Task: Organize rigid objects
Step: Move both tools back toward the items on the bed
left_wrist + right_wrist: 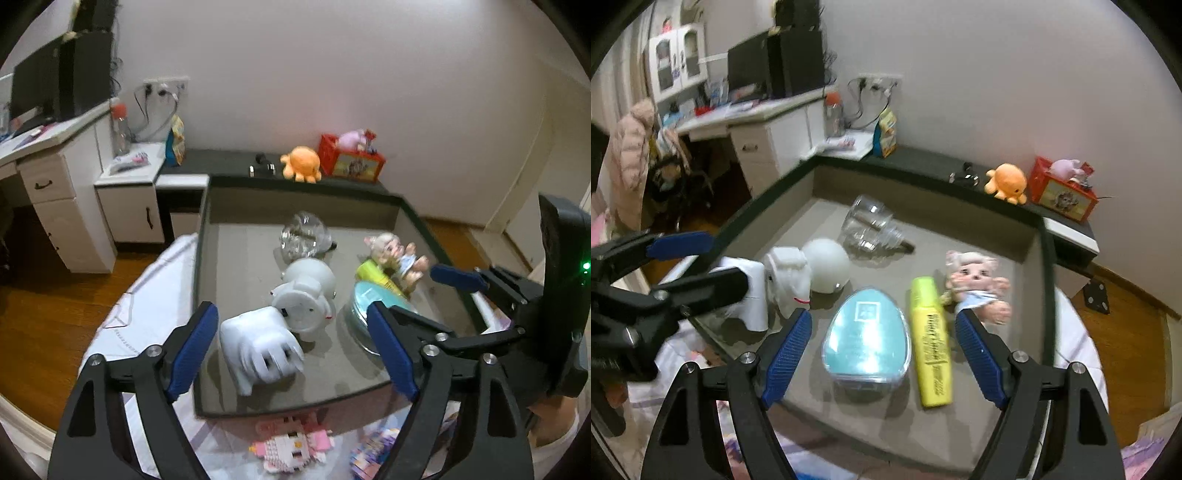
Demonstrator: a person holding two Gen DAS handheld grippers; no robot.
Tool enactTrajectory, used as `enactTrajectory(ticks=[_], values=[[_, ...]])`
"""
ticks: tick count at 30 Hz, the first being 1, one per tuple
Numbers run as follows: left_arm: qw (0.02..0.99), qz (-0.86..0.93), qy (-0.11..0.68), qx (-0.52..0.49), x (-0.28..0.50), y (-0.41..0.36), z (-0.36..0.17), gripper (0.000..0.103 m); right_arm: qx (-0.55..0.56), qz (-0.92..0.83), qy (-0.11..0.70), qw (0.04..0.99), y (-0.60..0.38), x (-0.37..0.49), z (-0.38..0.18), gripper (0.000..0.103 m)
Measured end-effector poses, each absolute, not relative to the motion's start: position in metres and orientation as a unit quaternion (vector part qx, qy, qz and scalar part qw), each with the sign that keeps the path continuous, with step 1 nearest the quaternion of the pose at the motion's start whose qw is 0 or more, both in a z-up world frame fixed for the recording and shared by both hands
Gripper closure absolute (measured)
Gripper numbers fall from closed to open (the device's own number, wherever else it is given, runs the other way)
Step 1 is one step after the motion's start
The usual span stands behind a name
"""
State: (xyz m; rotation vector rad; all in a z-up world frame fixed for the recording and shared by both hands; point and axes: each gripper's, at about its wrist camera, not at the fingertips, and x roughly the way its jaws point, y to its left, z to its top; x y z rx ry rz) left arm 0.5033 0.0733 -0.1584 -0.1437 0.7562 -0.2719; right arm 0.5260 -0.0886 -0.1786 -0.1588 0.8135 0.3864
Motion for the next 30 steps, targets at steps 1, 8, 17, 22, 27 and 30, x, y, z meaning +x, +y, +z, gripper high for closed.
enactTrajectory(ticks=[1,8,17,22,27,30], values=[[0.922,-0.132,0.358,-0.069,0.495,0.074,-0.153,0.010,-0.070,0.186,0.389,0.899,-0.092,0.522,-0.174,0.022],[0.948,-0.106,0.298,-0.037,0.430,0.073,-0.122,0.000,-0.048,0.160,0.332,0.928,-0.112,0.468,-0.141,0.017],[0.957,-0.064,0.283,-0.006,0.345,0.060,-0.126,0.000,-0.015,0.150,0.270,0.951,-0.133,0.379,-0.122,0.000],[0.962,-0.078,0.260,-0.017,0.303,0.053,-0.126,0.000,-0.018,0.124,0.253,0.959,-0.143,0.338,-0.128,0.000],[0.965,-0.069,0.252,-0.006,0.278,0.049,-0.134,0.000,-0.004,0.112,0.257,0.960,-0.153,0.303,-0.144,0.000],[0.963,-0.068,0.259,-0.004,0.268,0.048,-0.142,0.000,0.003,0.107,0.252,0.962,-0.159,0.288,-0.152,0.000]])
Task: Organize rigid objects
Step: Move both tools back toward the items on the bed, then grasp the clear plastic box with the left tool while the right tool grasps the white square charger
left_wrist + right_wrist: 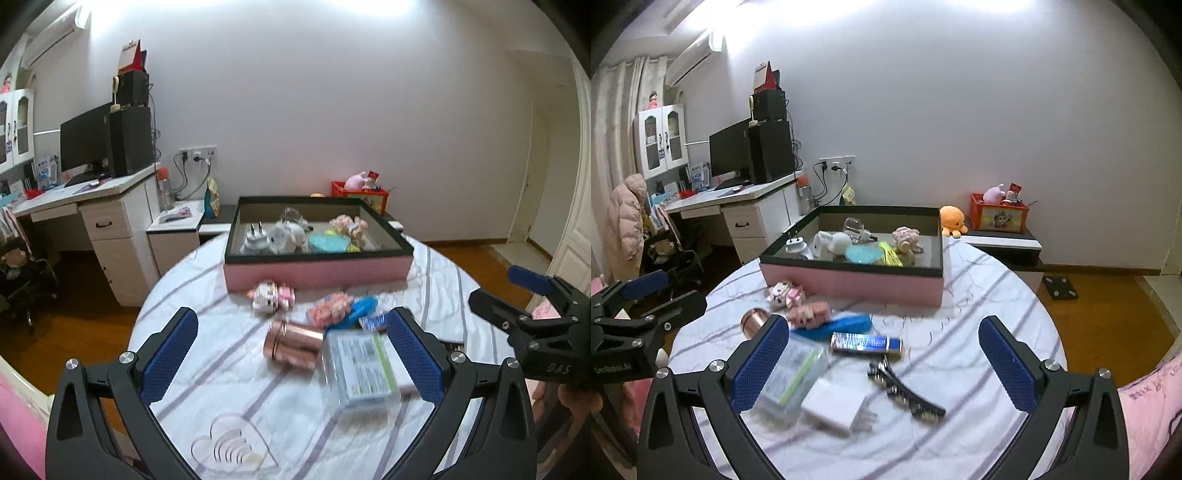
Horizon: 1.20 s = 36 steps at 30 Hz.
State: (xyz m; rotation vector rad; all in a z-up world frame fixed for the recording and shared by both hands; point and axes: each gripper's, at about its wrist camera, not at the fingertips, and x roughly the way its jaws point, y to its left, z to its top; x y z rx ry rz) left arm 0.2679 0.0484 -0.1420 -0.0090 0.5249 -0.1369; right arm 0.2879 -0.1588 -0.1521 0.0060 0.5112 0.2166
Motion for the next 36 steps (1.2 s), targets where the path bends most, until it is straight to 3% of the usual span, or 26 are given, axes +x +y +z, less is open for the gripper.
enactTrajectory(ticks=[12,28,31,33,34,36], values=[[0.956,-0.091,0.280,0.019,0.262,0.023,-0.169,0.000,0.004,0.095,0.276,0.956,-0.166,0.276,-0.180,0.000],[0.917,-0.102,0.386,0.019,0.287,-0.002,-0.234,0.000,0.021,0.085,0.325,0.942,-0.186,0.284,-0.216,0.000],[0.912,-0.105,0.397,0.026,0.294,-0.006,-0.239,0.009,0.025,0.089,0.336,0.937,-0.187,0.287,-0.221,0.000],[0.908,-0.115,0.402,0.019,0.298,-0.008,-0.240,0.025,0.025,0.091,0.340,0.936,-0.186,0.288,-0.224,0.000],[0.905,-0.118,0.408,0.019,0.300,-0.010,-0.241,0.039,0.023,0.092,0.345,0.934,-0.185,0.289,-0.225,0.000],[0.906,-0.117,0.404,0.043,0.301,-0.016,-0.241,0.039,0.021,0.091,0.348,0.933,-0.185,0.290,-0.227,0.000]])
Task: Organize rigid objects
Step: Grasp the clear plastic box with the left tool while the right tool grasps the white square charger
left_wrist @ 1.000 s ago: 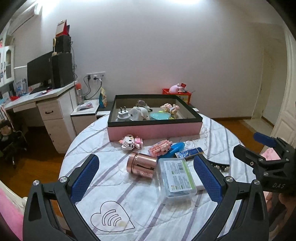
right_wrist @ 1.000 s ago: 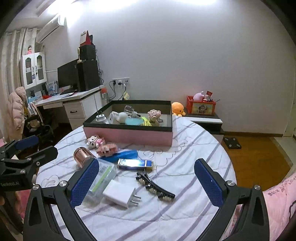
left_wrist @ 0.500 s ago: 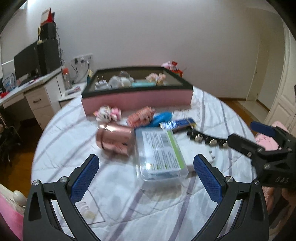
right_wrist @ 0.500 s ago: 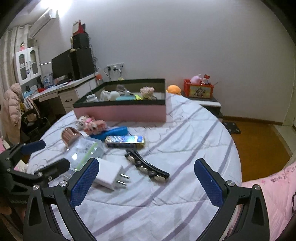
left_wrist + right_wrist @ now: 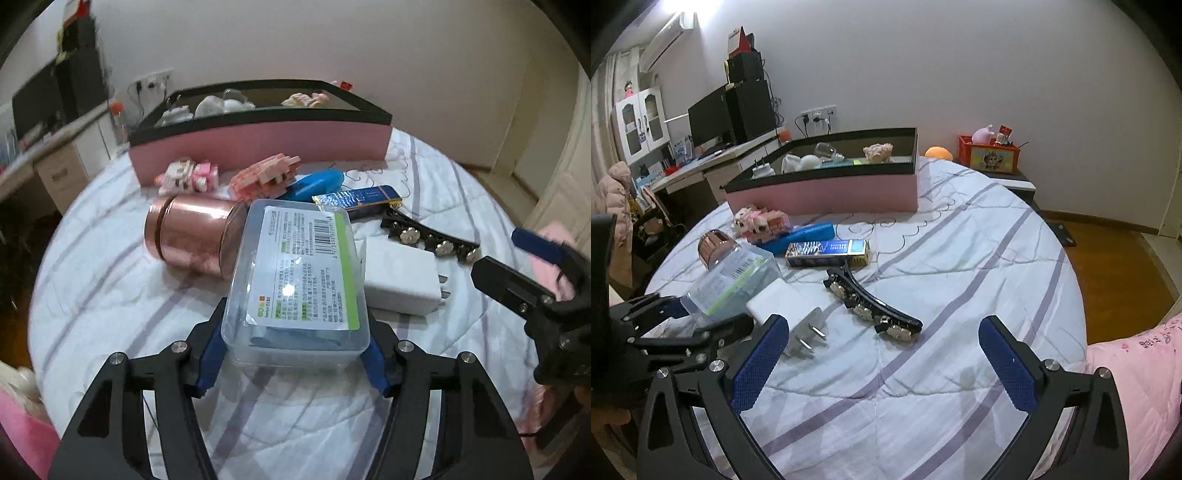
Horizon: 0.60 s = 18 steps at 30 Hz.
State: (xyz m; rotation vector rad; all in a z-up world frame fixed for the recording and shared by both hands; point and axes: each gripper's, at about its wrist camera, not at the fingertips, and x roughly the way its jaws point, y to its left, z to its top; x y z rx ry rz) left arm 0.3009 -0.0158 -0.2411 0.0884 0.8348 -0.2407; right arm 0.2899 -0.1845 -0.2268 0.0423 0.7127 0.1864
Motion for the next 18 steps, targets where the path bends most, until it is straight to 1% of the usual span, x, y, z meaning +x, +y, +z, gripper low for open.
enactTrajectory(ticks=[9,15,18], values=[[0.905,-0.128,0.404,0.051,0.274,0.004,-0.239,0.039,0.003,0.098,0.356,0.930,-0.167,0.290,-0.225,0.000],[0.910,-0.092,0.401,0.049,0.258,0.028,-0.237,0.039,-0.016,0.114,0.372,0.921,-0.134,0.294,-0.228,0.000],[0.908,-0.095,0.408,0.017,0.262,0.039,-0.239,0.039,-0.024,0.123,0.387,0.913,-0.117,0.301,-0.233,0.000]])
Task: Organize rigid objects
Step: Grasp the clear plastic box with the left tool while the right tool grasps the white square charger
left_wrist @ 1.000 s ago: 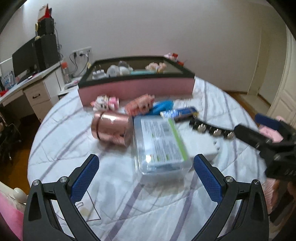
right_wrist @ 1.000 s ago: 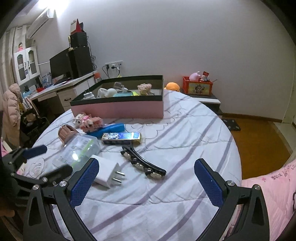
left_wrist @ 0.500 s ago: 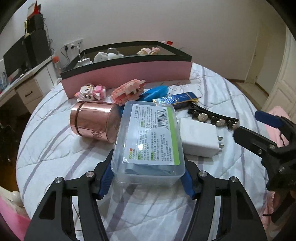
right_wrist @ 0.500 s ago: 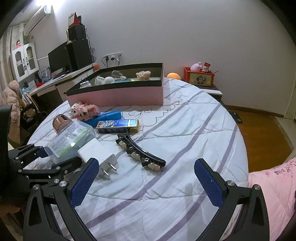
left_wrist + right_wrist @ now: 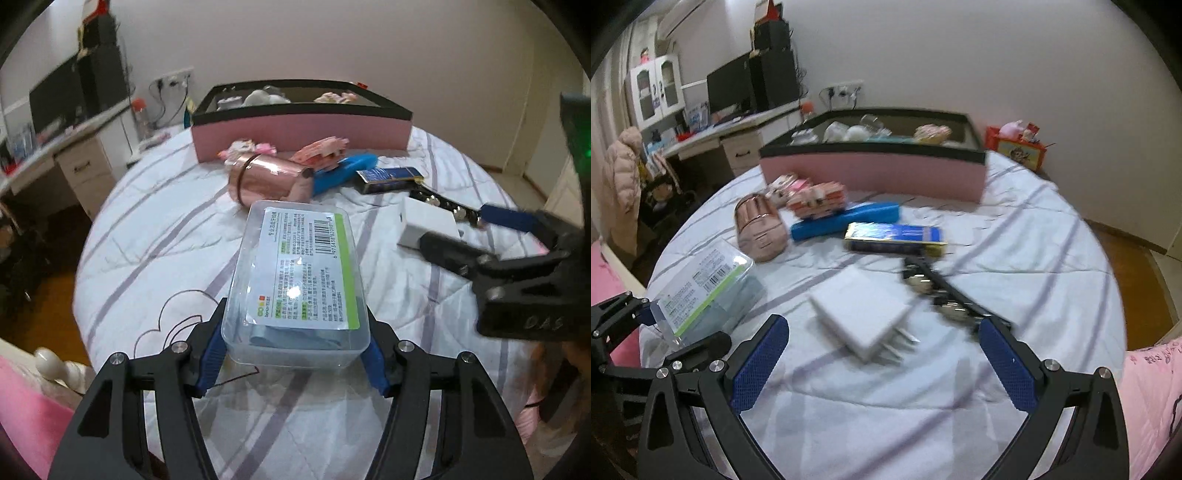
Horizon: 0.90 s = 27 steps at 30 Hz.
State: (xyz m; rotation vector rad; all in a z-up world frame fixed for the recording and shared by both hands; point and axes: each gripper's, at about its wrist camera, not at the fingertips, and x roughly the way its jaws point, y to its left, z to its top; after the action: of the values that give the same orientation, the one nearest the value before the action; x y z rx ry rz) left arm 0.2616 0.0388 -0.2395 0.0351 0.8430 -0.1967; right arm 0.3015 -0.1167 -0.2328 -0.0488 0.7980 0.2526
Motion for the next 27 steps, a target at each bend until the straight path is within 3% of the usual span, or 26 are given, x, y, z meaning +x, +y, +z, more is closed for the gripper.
enactTrajectory(ticks=[3,7,13,16,17,27], values=[[0.907,-0.100,0.408,0.007,0.267,0.042,-0.240,0.039,-0.032,0.132,0.405,0.904,-0.103,0.310,-0.239,0.001],[0.906,-0.103,0.410,0.008,0.272,0.042,-0.243,0.038,-0.026,0.145,0.408,0.901,-0.096,0.316,-0.243,0.016],[0.907,-0.100,0.408,0.010,0.280,0.037,-0.244,0.028,-0.021,0.128,0.418,0.899,-0.099,0.323,-0.250,0.039],[0.910,-0.096,0.404,0.019,0.284,0.034,-0.245,0.031,-0.021,0.132,0.418,0.899,-0.102,0.323,-0.249,0.039],[0.911,-0.096,0.400,0.017,0.285,0.035,-0.244,0.039,-0.026,0.133,0.417,0.899,-0.101,0.323,-0.249,0.039],[0.921,-0.097,0.377,-0.006,0.282,0.044,-0.228,0.039,-0.014,0.149,0.395,0.906,-0.109,0.310,-0.236,0.038]])
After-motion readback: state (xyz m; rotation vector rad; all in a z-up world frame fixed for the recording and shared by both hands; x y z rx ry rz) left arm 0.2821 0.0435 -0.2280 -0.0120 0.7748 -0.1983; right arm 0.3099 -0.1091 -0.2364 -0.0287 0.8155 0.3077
